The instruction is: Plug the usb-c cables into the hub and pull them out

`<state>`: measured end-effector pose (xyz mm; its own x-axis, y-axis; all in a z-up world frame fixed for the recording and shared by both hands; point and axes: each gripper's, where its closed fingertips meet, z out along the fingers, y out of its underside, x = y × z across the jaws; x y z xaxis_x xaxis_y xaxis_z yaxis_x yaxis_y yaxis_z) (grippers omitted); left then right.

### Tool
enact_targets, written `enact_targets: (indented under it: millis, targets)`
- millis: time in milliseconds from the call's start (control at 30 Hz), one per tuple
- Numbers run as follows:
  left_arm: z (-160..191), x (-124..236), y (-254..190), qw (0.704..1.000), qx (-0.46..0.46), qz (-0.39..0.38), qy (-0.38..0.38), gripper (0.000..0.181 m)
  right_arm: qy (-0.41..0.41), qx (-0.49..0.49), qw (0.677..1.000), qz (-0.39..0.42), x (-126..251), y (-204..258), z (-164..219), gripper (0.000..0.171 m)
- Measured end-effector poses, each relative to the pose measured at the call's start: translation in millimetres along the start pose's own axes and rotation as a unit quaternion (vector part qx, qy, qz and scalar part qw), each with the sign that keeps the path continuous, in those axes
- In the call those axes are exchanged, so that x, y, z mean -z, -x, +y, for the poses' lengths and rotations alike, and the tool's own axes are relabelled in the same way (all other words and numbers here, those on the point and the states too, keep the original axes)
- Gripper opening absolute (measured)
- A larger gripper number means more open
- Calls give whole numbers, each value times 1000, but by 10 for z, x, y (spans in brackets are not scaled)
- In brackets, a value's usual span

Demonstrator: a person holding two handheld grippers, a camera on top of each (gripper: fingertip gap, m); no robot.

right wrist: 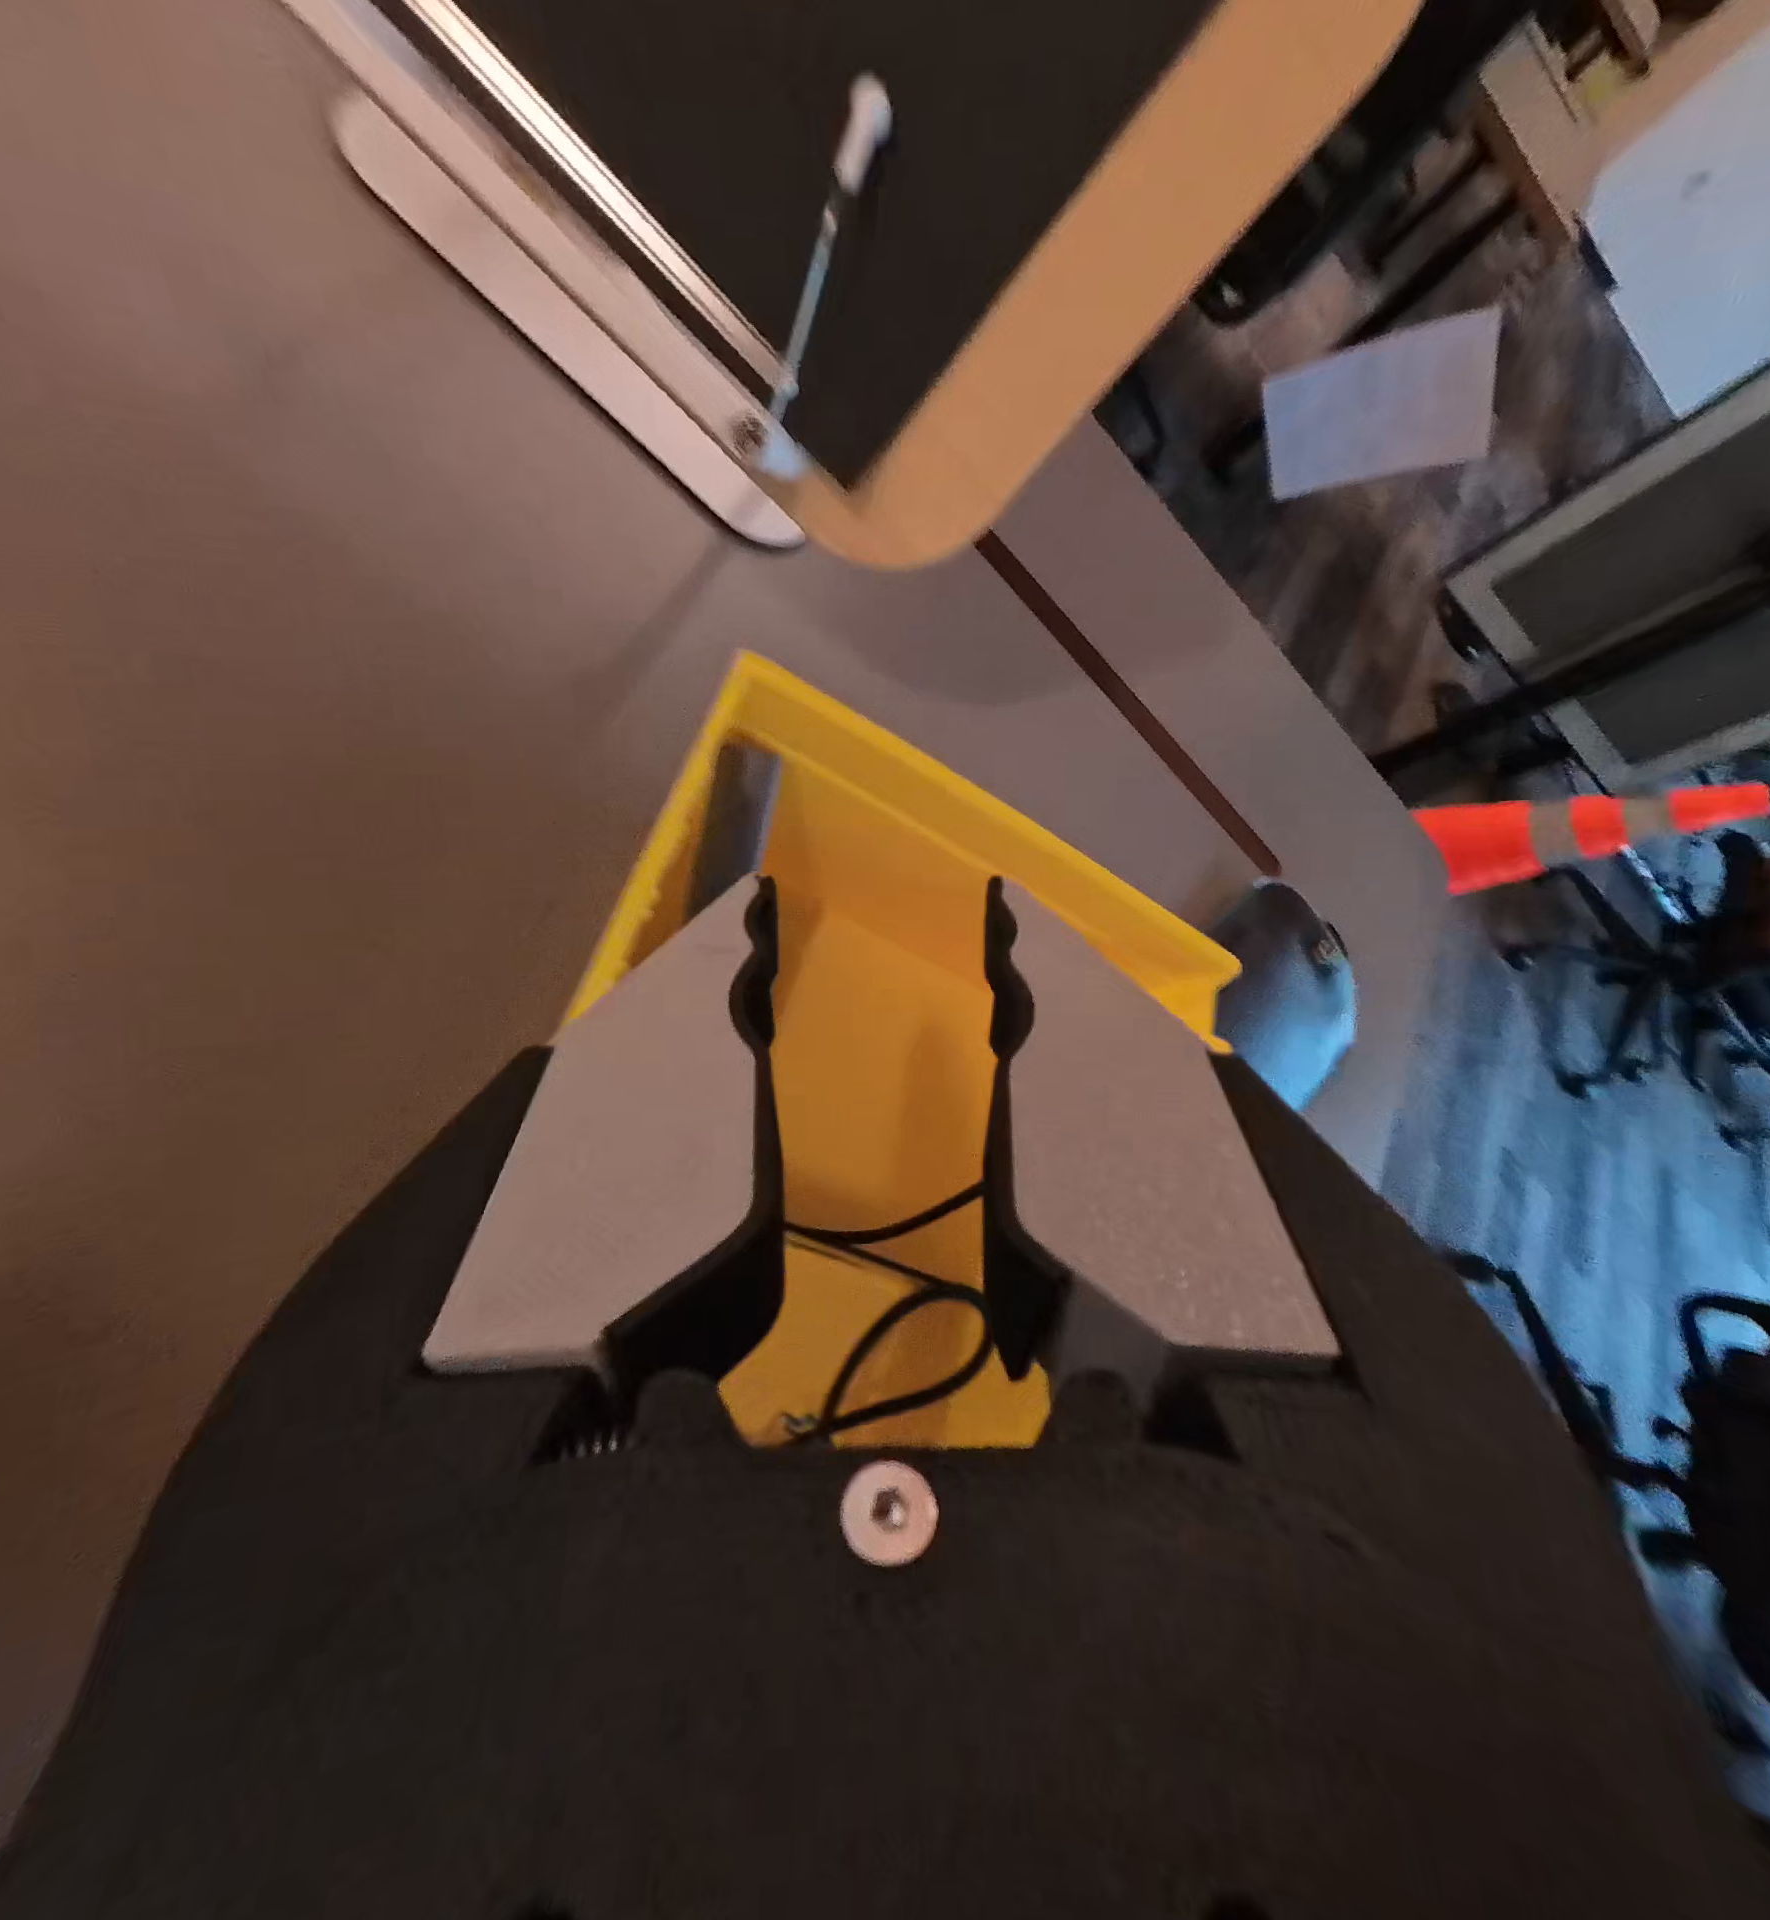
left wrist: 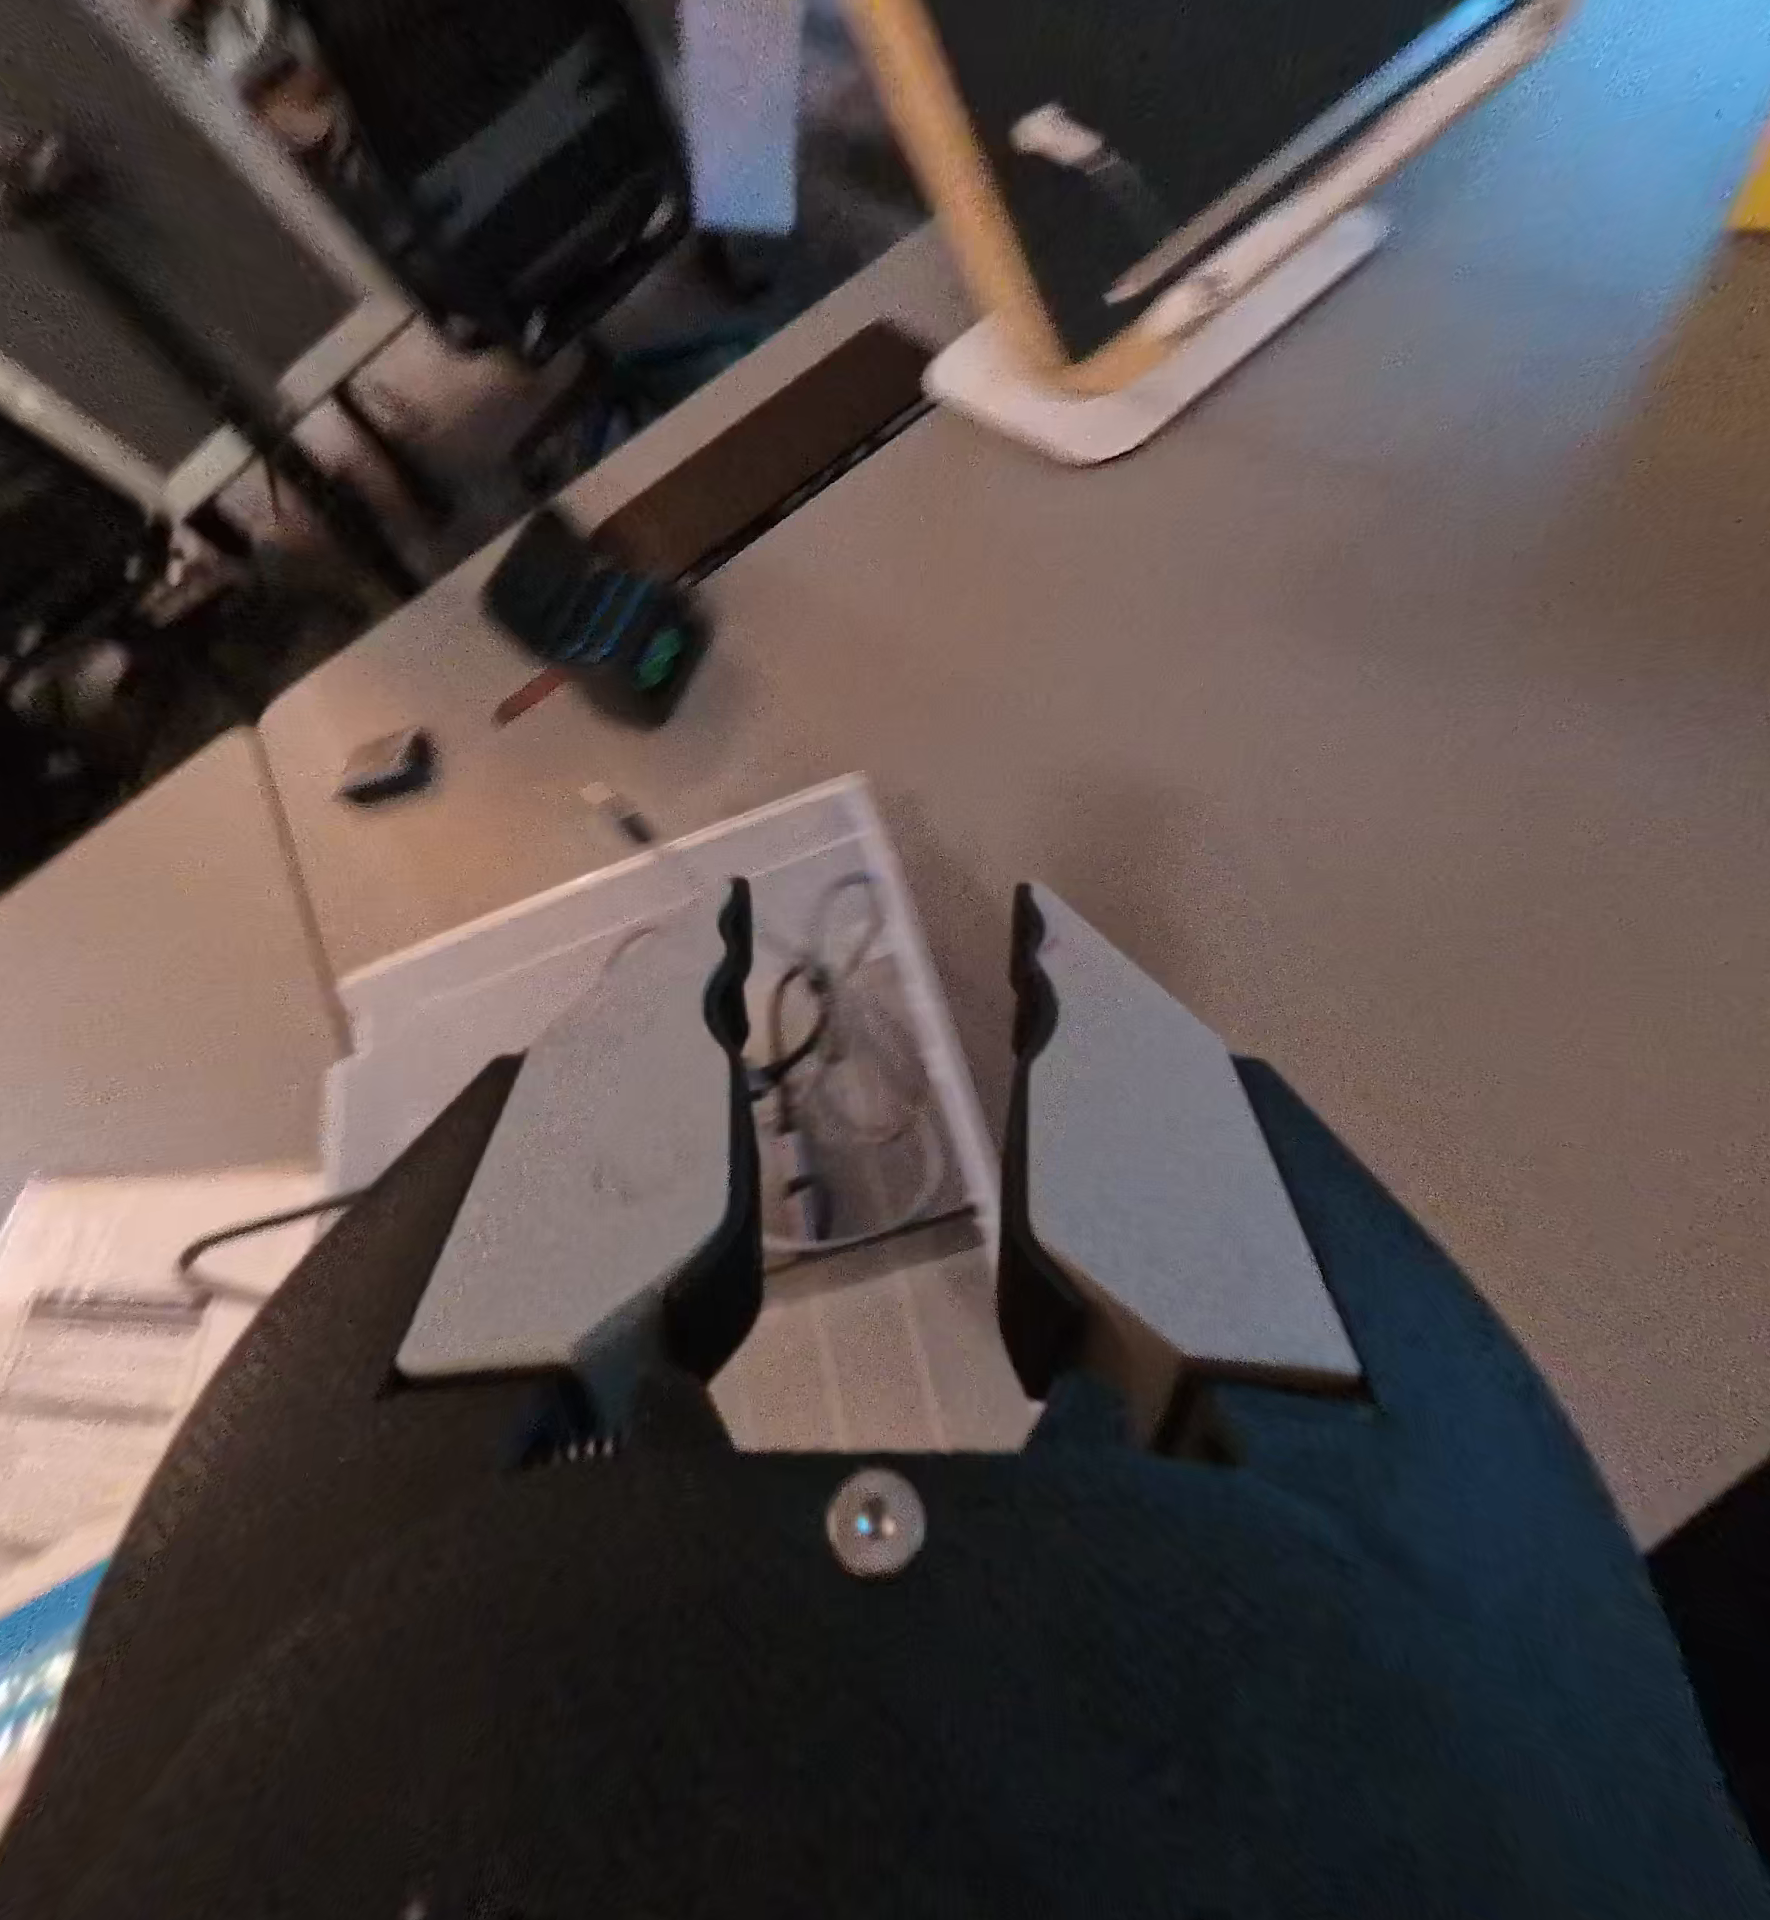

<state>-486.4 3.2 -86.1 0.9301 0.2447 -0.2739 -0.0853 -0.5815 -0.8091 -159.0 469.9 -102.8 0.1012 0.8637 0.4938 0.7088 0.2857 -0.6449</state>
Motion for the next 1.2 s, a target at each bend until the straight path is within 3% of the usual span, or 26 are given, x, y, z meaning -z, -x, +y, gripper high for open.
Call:
enact_targets:
  millis: [33,100,200,267,333,400,467,567,633,733,800,933,1000,1033,1133,1200]
  targets:
    - [15,12,173,1000,25,9,16,51,-16,-4,1000,-12,49,61,-59,37]
    - [-40,14,338,996,71,48,28,56,-32,-4,999,-29,102,183,-104,36]
    - [59,-78,742,997,13,-23,79,54,-29,9,999,-42,118,352,-68,37]
    - [341,-222,1027,982,-69,-80,159,52,-34,16,998,-53,142,463,-60,38]
    - [755,-386,1126,954,-133,-76,257,55,-47,14,997,-67,187,557,-76,38]
    - [1078,-513,1110,933,-180,-50,306,51,-59,9,995,-78,238,615,-87,38]
    - [1266,-561,1247,908,-233,-74,342,50,-60,5,995,-75,267,594,-57,37]
    - [1358,-658,1324,888,-296,-89,341,37,-54,-9,996,-67,278,496,35,38]
    - [1416,-686,1296,875,-335,-82,340,14,-58,-23,996,-70,304,458,72,38]
    - [1423,-664,1290,849,-393,-88,343,0,-78,-39,993,-79,398,439,71,38]
    - [1351,-625,1302,838,-420,-104,333,0,-93,-47,991,-84,478,437,53,38]
    - [1281,-537,1233,843,-420,-110,317,1,-117,-61,986,-104,599,496,25,38]
    - [1405,-517,1249,828,-428,-107,346,45,-120,-64,984,-116,605,551,46,38]
    - [1454,-529,1280,816,-441,-114,357,50,-119,-64,983,-120,599,572,65,38]
    - [1409,-645,1382,788,-492,-160,334,39,-120,-69,979,-150,592,679,104,39]
    - [1397,-725,1434,786,-494,-170,330,36,-125,-81,974,-170,600,724,104,39]
